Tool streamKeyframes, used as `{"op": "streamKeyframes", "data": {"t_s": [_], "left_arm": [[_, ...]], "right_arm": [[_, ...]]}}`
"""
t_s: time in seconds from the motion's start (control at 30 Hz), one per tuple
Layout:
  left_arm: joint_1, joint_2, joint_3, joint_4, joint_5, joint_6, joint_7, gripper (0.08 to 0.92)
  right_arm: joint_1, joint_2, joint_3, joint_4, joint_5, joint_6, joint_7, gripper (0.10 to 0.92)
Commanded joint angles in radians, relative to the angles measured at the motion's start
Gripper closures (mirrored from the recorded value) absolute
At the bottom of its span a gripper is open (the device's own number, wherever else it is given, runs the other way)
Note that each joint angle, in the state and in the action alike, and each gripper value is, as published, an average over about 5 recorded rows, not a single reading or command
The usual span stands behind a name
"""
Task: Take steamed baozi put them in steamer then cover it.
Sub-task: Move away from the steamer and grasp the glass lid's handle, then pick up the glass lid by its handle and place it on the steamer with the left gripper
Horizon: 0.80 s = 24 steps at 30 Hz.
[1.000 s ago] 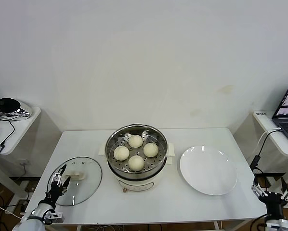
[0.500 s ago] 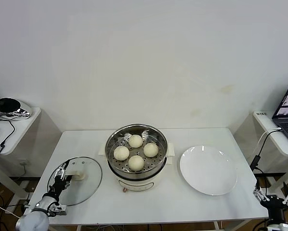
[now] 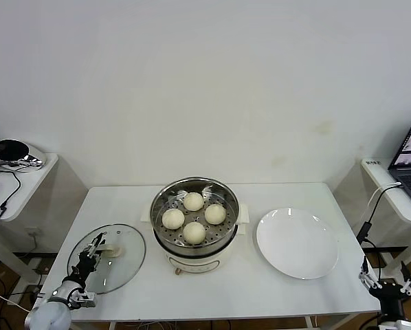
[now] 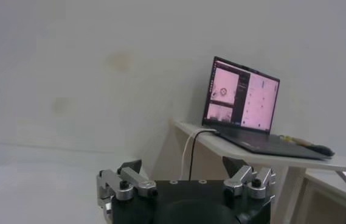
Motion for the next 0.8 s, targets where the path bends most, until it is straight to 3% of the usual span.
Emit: {"op": "streamKeyframes", "data": {"t_s": [0.03,0.27,0.5,0.8], "left_arm": [[0.023,0.006,-0.012,-0.063,-0.069,0.004,-0.015,0.692],[0.132,0.022,-0.08,-0.225,-0.132,0.056,-0.026,0.856],[0.252,0.068,-0.209,-0.447,-0.169,0.186,0.05,0.86],[0.227,0.173,-0.227,-0.634,-0.244,0.32,0.22,0.86]], "right_arm": [[-0.006,0.0,-0.014,0.011,0.005,-0.007,-0.003,0.203],[-0.004,-0.004,-0.038,0.021,-0.002,-0.011,-0.006,0.203],[-0.009,-0.011,-0.049,0.037,-0.005,-0.013,-0.012,0.203],[-0.033,-0.007,-0.072,0.058,-0.024,-0.01,-0.022,0.203]]}}
